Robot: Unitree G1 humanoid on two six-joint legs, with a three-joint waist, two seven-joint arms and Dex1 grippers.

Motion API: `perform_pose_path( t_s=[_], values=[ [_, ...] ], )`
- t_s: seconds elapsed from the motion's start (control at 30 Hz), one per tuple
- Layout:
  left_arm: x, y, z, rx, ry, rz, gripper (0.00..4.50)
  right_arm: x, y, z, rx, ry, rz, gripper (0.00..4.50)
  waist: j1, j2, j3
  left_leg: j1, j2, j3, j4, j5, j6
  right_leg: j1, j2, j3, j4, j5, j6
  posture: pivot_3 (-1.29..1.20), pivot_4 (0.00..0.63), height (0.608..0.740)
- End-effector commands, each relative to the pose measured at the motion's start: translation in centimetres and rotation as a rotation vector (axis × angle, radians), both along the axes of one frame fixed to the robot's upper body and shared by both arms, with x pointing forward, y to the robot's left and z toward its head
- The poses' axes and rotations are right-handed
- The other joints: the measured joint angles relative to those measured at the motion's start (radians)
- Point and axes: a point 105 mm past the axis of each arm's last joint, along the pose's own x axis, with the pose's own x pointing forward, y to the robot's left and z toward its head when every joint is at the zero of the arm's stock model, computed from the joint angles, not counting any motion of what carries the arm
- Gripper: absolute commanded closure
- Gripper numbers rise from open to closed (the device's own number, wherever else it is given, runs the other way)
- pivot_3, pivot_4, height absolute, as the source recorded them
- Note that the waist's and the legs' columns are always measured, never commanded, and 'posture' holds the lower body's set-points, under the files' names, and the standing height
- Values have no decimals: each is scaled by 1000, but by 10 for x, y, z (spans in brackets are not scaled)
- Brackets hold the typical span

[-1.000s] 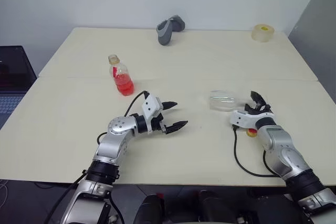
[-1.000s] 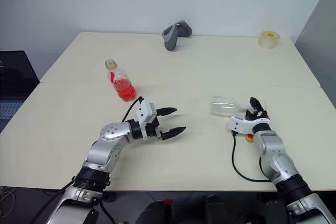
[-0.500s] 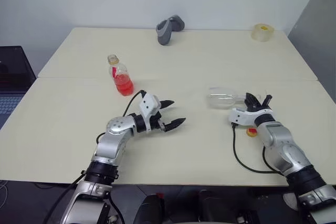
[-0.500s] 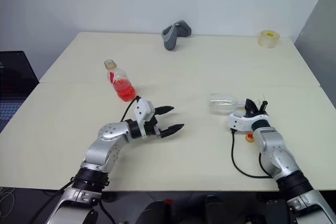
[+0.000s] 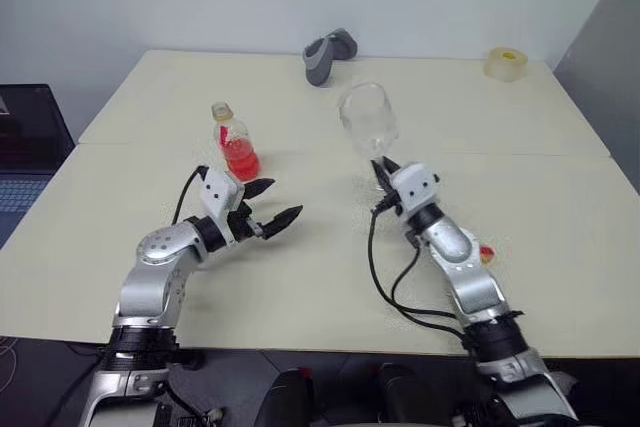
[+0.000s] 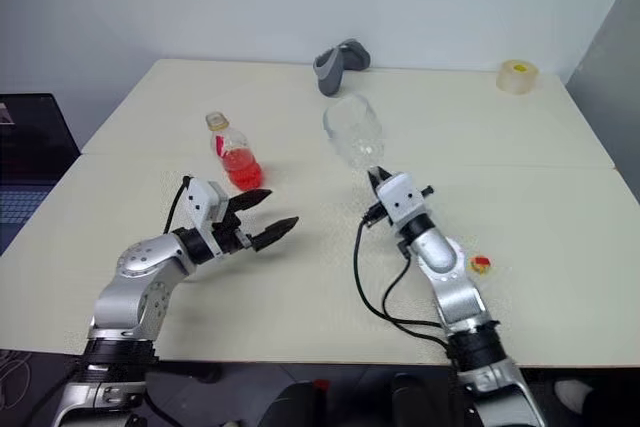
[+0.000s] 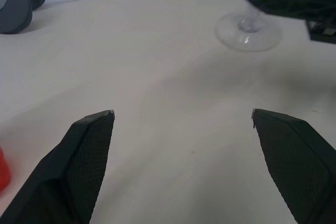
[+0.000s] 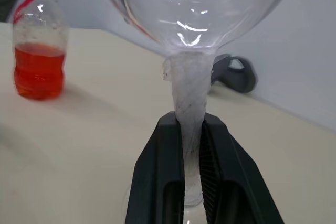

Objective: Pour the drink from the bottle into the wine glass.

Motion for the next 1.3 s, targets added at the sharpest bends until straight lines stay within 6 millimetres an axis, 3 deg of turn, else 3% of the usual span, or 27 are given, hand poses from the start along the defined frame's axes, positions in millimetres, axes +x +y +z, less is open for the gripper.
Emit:
perform_pose_path(
  t_s=[0.03,0.37,0.57,0.97,1.3],
  values=[
    [-2,2,16,-7,-49,9,0,11,6,3,85,0,48,4380,-1,0,0,0,0,0,0,0,0,0,0,0,0,0,0,0,150,740],
    [-5,3,29,-11,-64,19,0,35,13,-24,58,64,64,4380,-6,0,0,0,0,1,-1,0,0,-1,0,0,1,0,0,0,150,740],
    [-7,3,31,0,-67,16,0,34,12,-36,44,90,75,4380,-9,0,0,1,1,0,-1,0,0,-1,0,0,1,0,0,0,150,740],
    [-4,-5,46,-1,-110,-22,0,28,5,-46,-7,98,71,135,-8,0,0,1,1,0,-1,0,0,-1,0,1,1,0,0,0,150,740],
    [-6,-11,46,10,-115,-65,0,18,-7,-49,-34,135,99,35,-6,0,0,0,1,0,-1,0,0,-1,0,1,1,0,0,0,150,740]
  ],
)
